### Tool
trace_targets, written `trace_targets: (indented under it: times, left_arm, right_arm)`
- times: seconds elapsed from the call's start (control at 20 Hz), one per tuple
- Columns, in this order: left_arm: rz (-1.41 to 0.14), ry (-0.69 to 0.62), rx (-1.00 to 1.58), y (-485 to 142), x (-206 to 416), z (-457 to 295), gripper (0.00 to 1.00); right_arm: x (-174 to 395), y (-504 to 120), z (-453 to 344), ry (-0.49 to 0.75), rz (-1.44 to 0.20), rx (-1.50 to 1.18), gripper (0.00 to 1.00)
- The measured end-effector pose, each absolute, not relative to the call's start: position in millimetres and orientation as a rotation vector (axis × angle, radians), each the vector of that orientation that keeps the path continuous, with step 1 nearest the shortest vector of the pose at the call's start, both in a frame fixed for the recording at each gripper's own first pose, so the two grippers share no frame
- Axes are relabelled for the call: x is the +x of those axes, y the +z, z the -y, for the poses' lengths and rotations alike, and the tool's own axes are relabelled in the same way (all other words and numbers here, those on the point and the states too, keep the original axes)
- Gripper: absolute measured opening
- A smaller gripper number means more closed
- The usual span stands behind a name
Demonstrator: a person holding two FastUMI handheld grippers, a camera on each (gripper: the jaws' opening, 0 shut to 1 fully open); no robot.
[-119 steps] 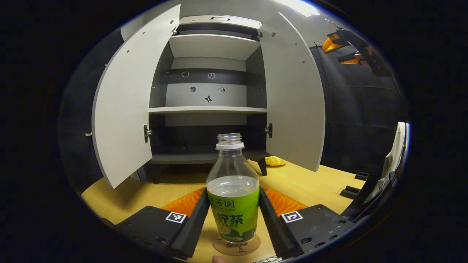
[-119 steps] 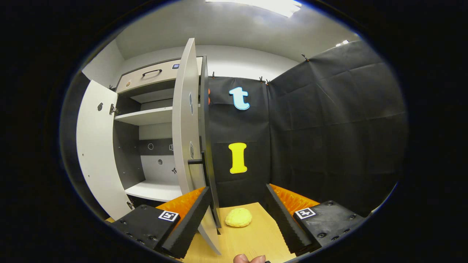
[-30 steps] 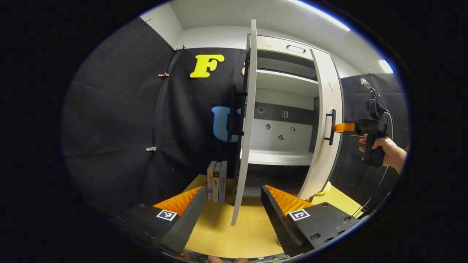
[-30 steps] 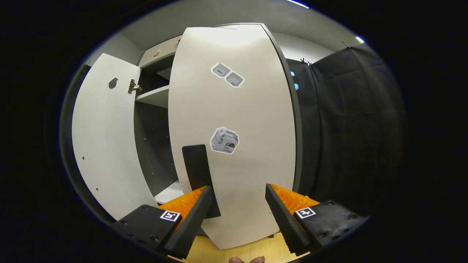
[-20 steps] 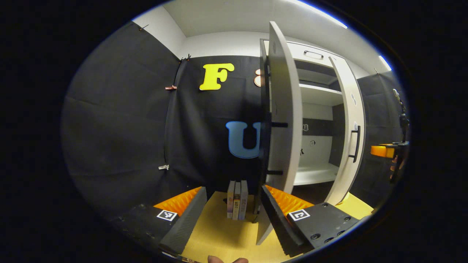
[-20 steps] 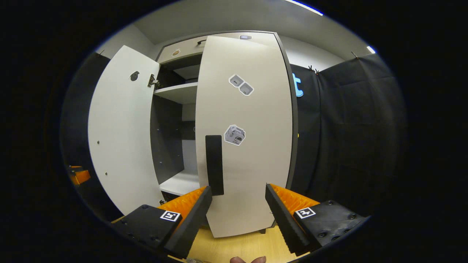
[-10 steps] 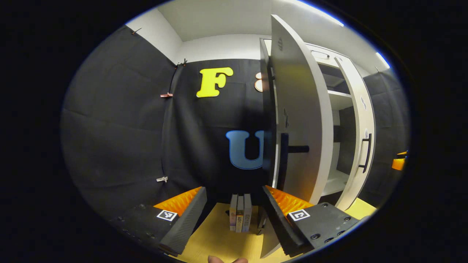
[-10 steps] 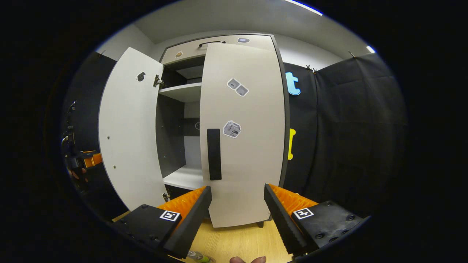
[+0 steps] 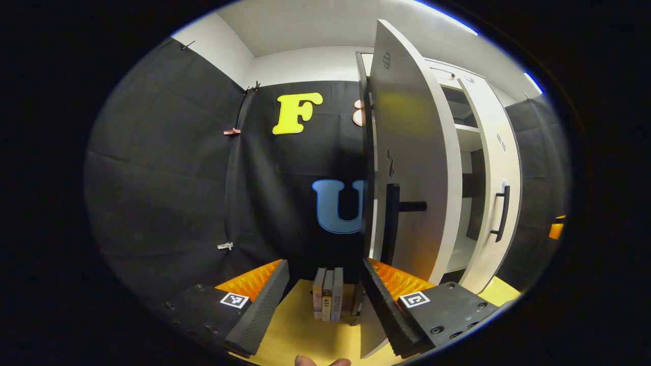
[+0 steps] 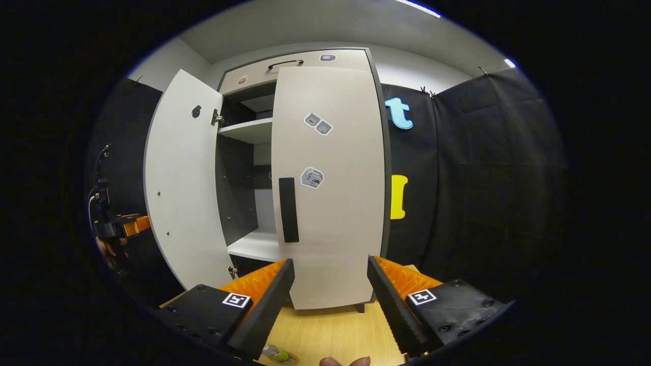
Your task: Grasp the bottle in the cabinet with the left hand and place it on the coaster, then close the right door with the right hand and the left door with the left hand.
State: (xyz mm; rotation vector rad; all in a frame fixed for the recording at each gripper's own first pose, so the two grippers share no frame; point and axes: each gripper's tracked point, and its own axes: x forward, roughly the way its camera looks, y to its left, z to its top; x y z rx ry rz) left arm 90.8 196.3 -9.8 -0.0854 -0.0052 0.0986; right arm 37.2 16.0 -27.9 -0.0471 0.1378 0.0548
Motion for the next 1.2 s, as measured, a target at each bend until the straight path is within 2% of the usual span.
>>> trace_targets:
  times: [0.1,0.15,0.2,0.3,0.35,0.4,0.5,0.55,0.6,0.65,0.7,0.8,1.2]
  left_arm:
    - [0.004,0.081,-0.074,-7,89,-180,0.93]
    - [0.004,0.076,-0.071,-7,88,-172,0.98]
    - [0.003,0.075,-0.074,-7,87,-166,0.94]
    - [0.002,0.076,-0.088,-7,88,-156,0.94]
    - [0.0,0.071,-0.094,-7,88,-150,0.97]
    - [-0.001,0.065,-0.099,-6,88,-145,0.94]
    - [-0.004,0.056,-0.104,-7,90,-134,0.97]
    - [-0.005,0.052,-0.103,-7,91,-128,0.94]
    - [-0.007,0.048,-0.1,-5,92,-122,0.97]
    - [-0.007,0.043,-0.095,-5,93,-115,0.94]
    - [-0.008,0.036,-0.09,-4,94,-107,0.97]
    - [-0.019,0.005,-0.081,-6,97,-88,0.94]
    - [-0.011,-0.058,-0.008,-2,126,-21,0.94]
  right_arm:
    - [36,-30,-11,0.06,-0.146,-0.042,0.96]
    - [35,-31,-9,0.063,-0.154,-0.04,0.96]
    - [33,-31,-7,0.066,-0.159,-0.037,0.96]
    - [29,-29,-2,0.068,-0.156,-0.038,0.96]
    - [27,-29,1,0.069,-0.155,-0.04,0.96]
    - [25,-30,2,0.072,-0.157,-0.041,0.96]
    - [21,-29,5,0.075,-0.159,-0.039,0.96]
    - [19,-28,7,0.074,-0.159,-0.038,0.96]
    - [18,-28,10,0.072,-0.158,-0.037,0.96]
    - [17,-27,12,0.071,-0.158,-0.035,0.96]
    - [15,-27,14,0.069,-0.158,-0.032,0.96]
    - [13,-27,17,0.068,-0.161,-0.025,0.96]
    - [9,-22,34,0.043,-0.15,-0.02,0.96]
